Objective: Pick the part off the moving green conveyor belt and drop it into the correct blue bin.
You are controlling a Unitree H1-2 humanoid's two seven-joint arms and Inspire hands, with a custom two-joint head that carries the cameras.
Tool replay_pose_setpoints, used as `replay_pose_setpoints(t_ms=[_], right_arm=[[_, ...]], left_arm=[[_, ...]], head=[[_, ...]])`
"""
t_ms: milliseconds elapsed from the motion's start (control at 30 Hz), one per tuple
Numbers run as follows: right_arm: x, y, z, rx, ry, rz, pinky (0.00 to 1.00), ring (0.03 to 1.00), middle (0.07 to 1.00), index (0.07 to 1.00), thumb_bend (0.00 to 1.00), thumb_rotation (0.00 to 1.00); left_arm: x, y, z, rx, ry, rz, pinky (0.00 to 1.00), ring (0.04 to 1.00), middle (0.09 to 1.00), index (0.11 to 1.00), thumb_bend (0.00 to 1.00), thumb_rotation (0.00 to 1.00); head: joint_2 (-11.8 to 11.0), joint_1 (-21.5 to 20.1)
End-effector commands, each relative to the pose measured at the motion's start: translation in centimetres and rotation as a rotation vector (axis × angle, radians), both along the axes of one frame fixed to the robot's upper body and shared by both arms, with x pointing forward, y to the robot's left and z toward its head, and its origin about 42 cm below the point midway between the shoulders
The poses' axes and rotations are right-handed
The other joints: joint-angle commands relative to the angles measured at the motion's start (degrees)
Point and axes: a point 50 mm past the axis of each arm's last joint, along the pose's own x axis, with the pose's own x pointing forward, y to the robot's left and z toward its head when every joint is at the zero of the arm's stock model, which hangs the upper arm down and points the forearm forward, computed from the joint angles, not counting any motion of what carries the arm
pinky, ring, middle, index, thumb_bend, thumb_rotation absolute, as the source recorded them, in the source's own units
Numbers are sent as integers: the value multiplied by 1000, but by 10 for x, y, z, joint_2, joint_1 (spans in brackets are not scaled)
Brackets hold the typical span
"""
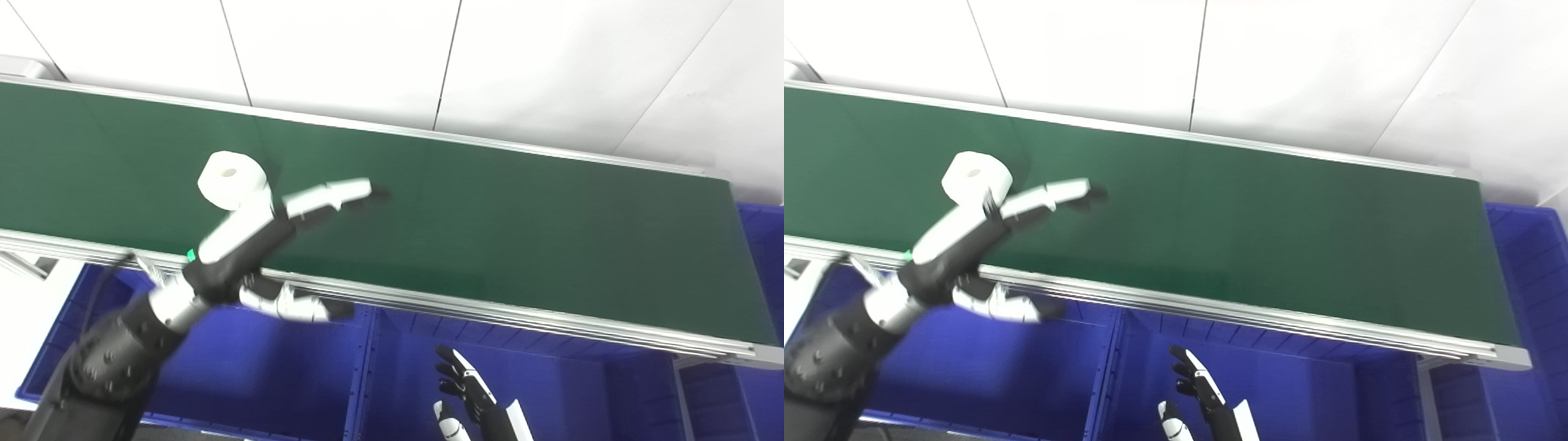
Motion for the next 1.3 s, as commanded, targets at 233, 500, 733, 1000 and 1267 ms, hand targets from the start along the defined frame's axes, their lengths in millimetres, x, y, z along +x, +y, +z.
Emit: replay_pose_setpoints(t_ms=[233, 500, 733, 1000, 1267], right_arm=[[2, 8, 6, 49, -67, 17, 846, 898, 923, 906, 320, 818], [3, 9, 4, 45, -78, 20, 845, 896, 924, 907, 316, 824], [3, 9, 4, 50, -83, 13, 838, 892, 921, 904, 319, 815], [1, 9, 5, 45, -83, 18, 850, 896, 923, 906, 312, 831], [-1, 9, 8, 41, -89, 21, 846, 893, 922, 905, 305, 818]], left_arm=[[59, 19, 55, 131, -202, 103, 792, 879, 929, 917, 632, 235], [108, 28, 58, 233, -165, 173, 784, 881, 920, 891, 865, 286], [141, 31, 46, 320, -132, 228, 789, 897, 939, 878, 874, 344], [157, 36, 25, 432, -43, 193, 828, 909, 936, 883, 883, 390], [154, 36, 11, 478, 133, 65, 852, 939, 984, 903, 909, 466]], head=[[-1, -2], [0, -8], [3, -9], [7, -10], [11, -10]])
